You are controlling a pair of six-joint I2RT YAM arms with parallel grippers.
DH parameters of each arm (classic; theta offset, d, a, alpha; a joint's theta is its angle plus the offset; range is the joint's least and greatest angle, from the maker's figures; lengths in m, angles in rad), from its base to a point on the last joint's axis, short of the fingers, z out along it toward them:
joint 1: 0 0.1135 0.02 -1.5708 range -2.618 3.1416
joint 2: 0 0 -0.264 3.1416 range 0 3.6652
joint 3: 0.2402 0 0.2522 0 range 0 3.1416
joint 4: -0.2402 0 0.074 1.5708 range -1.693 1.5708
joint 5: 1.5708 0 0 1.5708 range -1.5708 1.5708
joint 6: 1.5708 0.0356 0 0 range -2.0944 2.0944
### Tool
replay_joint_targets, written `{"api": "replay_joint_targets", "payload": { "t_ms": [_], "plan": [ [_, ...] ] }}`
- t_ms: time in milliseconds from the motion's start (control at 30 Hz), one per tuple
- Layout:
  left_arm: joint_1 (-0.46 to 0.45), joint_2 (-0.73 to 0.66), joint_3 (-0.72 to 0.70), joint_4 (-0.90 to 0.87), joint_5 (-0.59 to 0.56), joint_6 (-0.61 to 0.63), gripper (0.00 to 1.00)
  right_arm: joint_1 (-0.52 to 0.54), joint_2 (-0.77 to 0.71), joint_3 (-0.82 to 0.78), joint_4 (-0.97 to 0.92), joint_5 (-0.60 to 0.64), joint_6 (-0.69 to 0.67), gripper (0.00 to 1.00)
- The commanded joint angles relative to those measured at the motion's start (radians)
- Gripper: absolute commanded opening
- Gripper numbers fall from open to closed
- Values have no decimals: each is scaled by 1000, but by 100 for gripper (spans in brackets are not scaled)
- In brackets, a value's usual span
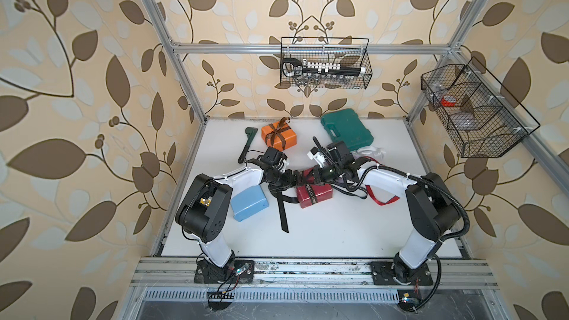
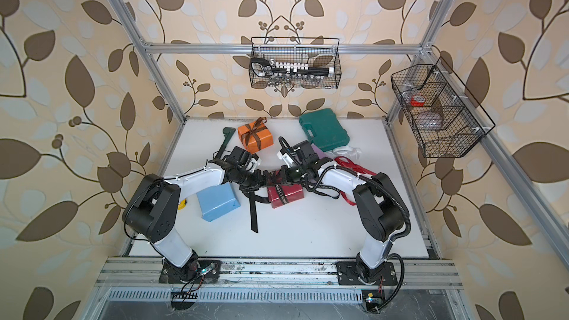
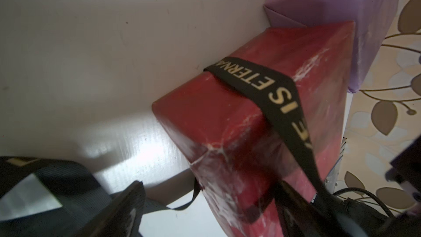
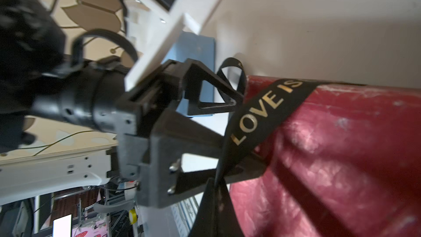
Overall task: Untie the ribbon bows on the gift boxes
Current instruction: Pull the ribbon from the gift box.
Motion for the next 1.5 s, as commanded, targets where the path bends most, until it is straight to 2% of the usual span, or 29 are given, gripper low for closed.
{"api": "replay_joint_targets", "payload": {
  "t_ms": [0, 300, 700, 1133, 1467],
  "plan": [
    [-4, -7, 25, 2, 2, -8, 91, -16, -77, 8, 95, -126, 57, 0],
    [-4, -14, 35, -16, -2, 0, 91, -63, -125, 58, 98, -159, 72, 0],
    [-4, -40, 71, -81, -11, 30, 91, -89, -144, 186, -21, -159, 9, 0],
    [-4, -13, 40, -80, -21, 41, 91, -125, -159, 327, -118, -155, -37, 0],
    [-4, 0, 33, -84, -25, 50, 91, -165, -151, 514, -169, -164, -38, 0]
  ]
}}
